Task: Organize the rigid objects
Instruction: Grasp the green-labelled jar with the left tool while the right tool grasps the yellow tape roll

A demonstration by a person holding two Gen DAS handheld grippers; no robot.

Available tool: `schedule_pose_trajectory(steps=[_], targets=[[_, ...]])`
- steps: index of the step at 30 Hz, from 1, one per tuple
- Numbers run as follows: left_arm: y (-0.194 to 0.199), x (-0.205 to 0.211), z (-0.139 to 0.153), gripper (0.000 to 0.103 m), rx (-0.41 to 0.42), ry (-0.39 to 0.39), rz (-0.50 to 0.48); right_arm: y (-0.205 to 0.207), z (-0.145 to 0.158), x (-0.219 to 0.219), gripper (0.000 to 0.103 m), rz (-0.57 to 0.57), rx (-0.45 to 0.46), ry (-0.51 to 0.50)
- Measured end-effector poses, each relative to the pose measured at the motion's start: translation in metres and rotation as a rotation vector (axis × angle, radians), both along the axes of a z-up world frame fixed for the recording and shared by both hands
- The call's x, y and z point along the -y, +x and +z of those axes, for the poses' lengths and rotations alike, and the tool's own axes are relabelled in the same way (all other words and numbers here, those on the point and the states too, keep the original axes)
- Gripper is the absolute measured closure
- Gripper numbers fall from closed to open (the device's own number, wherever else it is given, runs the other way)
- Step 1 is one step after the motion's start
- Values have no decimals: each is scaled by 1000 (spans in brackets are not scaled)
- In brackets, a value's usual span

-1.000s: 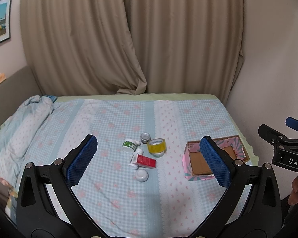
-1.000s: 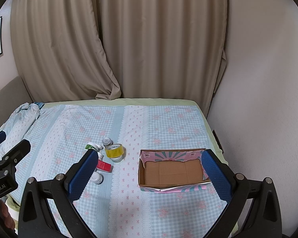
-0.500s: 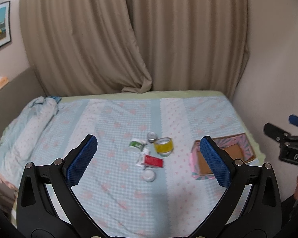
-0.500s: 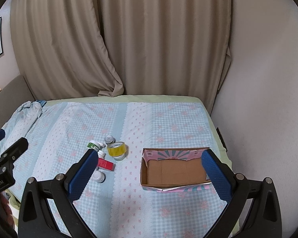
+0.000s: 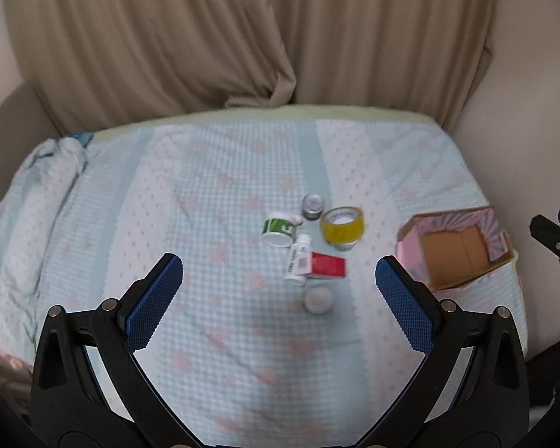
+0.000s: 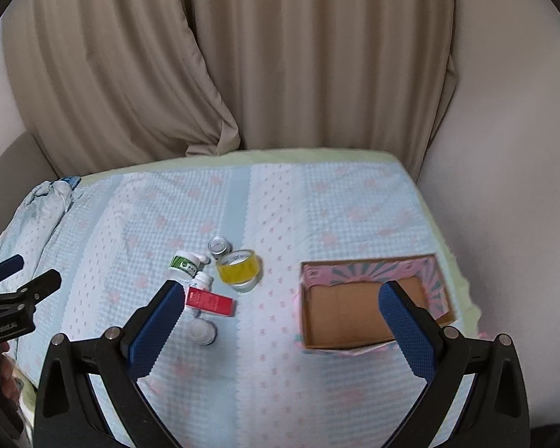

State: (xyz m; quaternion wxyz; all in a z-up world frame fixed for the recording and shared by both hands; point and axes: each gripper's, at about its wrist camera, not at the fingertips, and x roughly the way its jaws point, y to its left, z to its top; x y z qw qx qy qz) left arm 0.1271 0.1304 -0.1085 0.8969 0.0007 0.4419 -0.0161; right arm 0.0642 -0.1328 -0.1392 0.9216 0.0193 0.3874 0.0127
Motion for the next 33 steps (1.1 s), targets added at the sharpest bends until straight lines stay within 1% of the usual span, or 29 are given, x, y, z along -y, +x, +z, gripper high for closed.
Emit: schedule_pose_trajectory(steps=[4,5,6,8,9,12,14,17,18,19,21,24,27,29,33], targets=[[50,-32,-42,1,-63,-20,-38,31,-30,-30,0,-12,-36,31],[68,-41,-57,1,-89,-27,-48,39,-39,-36,0,-15,-44,30],[79,-44,-67,1,-106,-33,-56,48,-48,-42,0,-18,-56,26],[103,-48,-89,1,-141,-43,-70,67,-66,-54,0,-10,-77,31],[119,-51,-106,1,-169,-53,-81,75,-73,-58,0,-5,-87,32],[148,-49,-142,1,-228,-73,-101,102,-102,-74,0,31,-129,24],[170,-46,-175,1,-281,-92,-110,119,-122,-82,0,60,-160,19],[189,-38,-212,1,-347,-120,-107,144,-155,-91,0,108,-219,24],[199,-36,-230,1,-375,-140,-103,154,-167,-95,0,126,-238,12],[202,-33,-239,1,-388,-150,-101,161,-176,-98,0,138,-249,-2],[216,-27,-266,1,-427,-175,-95,176,-196,-102,0,161,-271,-28],[232,-16,-303,1,-472,-187,-92,202,-227,-104,0,190,-315,-41],[241,-7,-326,1,-498,-173,-92,224,-255,-102,0,199,-345,-45],[245,-6,-340,5,-512,-178,-89,237,-272,-100,0,200,-359,-41],[248,-5,-353,6,-522,-193,-86,256,-295,-99,0,203,-377,-21]])
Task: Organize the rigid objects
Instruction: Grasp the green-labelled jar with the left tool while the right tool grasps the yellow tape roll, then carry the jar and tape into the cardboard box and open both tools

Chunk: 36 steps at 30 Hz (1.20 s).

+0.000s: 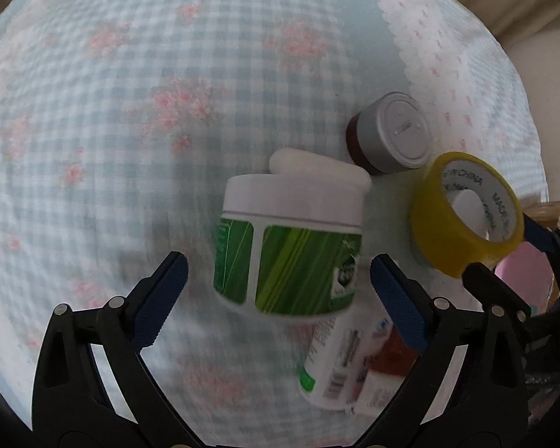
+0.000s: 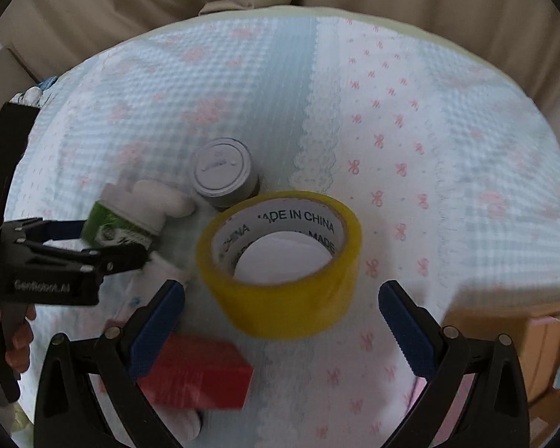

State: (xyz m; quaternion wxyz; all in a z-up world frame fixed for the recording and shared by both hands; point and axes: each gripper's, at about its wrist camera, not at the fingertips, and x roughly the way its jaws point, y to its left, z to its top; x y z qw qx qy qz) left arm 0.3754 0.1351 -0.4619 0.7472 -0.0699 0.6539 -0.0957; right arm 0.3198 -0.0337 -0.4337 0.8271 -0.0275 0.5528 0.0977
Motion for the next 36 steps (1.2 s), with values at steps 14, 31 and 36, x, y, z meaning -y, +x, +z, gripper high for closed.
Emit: schedule_pose_trajectory(steps=[14,31,36], targets=[[23,10,-12,33,-1,-60,9,22,-21,-8,6,26,-23,-30],[2,-9,64,34,127,-82,12,7,36,-12,7,-15,35,-3],[-14,-10,123,34,202,-83,-4,-11,81,-9,7,-40,73,26]])
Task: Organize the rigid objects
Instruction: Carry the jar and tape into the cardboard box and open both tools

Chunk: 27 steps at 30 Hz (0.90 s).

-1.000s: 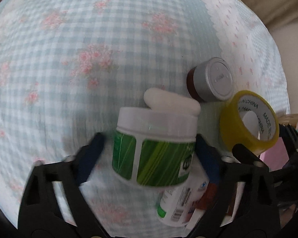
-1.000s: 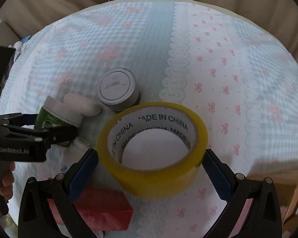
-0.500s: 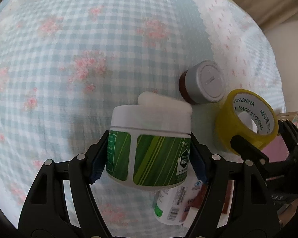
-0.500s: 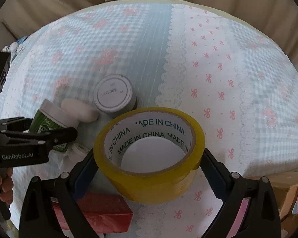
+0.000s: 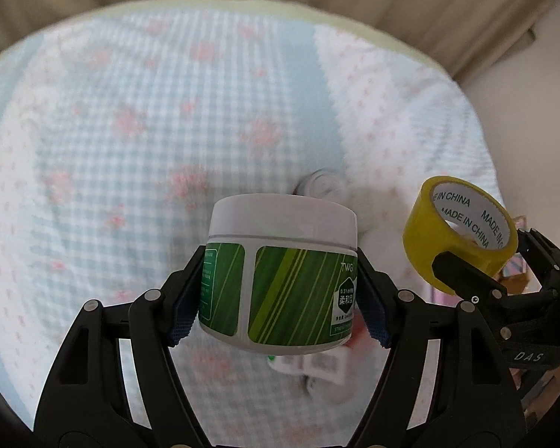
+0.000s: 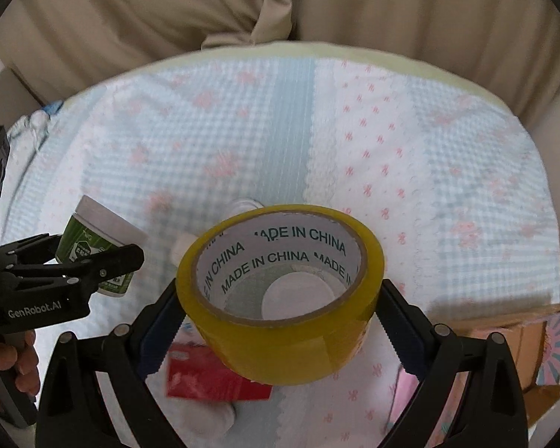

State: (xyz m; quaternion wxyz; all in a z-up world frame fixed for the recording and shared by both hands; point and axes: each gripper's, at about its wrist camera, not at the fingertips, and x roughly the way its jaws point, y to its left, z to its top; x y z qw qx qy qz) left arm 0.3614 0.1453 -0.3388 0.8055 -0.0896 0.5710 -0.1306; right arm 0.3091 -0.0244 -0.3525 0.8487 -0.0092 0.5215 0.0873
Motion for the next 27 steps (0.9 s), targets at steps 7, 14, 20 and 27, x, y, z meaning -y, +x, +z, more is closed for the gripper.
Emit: schedule_pose_trajectory(steps=[7,14,20,27], targets=[[-33,18,89,34,116,27,-56,-42,85,20,7,-44,75,44],[-80,63,161,34,203,39,-109,-92,154,60,7,-70,147,77],[-120,123,188,34,234,35,-111,-138,183,120,7,-57,179,70],[-157,217,194,34,217,6,-102,-169,184,216,7,-55,164,68]])
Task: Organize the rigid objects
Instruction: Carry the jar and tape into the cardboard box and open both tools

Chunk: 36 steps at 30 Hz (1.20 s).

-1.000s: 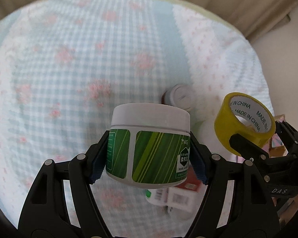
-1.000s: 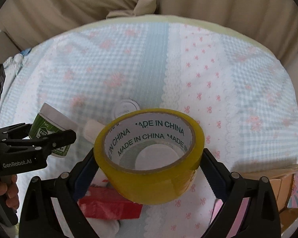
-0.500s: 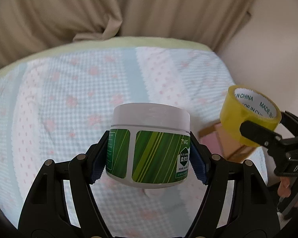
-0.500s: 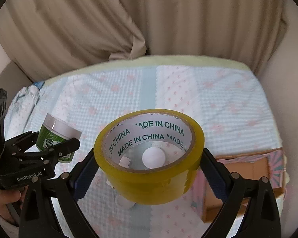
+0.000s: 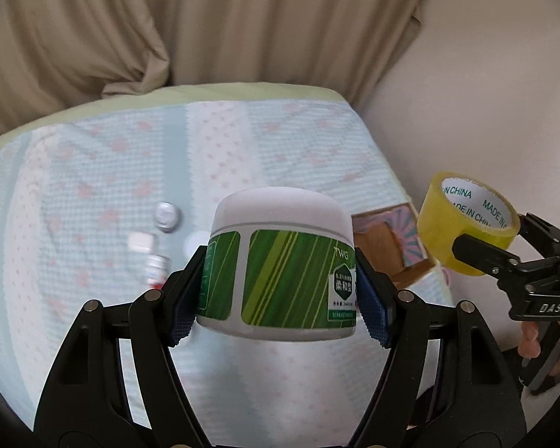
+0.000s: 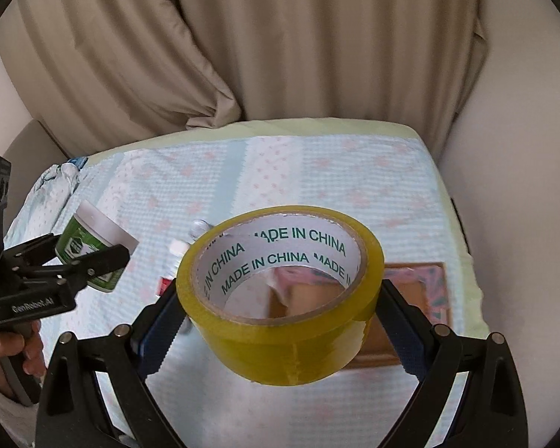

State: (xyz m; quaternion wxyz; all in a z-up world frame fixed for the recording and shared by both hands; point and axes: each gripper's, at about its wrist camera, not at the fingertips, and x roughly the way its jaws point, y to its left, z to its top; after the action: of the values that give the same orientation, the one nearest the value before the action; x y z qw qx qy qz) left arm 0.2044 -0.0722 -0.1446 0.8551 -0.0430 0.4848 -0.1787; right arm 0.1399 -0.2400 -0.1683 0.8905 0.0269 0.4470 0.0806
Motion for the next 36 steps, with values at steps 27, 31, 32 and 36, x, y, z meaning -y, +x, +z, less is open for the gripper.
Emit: schedule_pose_trajectory(steps=[27,31,32,36], targets=[[78,215,-205,34,-301,160,-71,67,-201,158,7,227,-218,-151],[88,216,-230,34,-342,193,-76,79,-230,150,7,300,-243,-165],[90,217,-236,34,-354,206,-81,80,-235,146,7,315,-245,-165],[93,219,-250,34,-379,242,-109,84,-249,134,6,371,-242,-182]])
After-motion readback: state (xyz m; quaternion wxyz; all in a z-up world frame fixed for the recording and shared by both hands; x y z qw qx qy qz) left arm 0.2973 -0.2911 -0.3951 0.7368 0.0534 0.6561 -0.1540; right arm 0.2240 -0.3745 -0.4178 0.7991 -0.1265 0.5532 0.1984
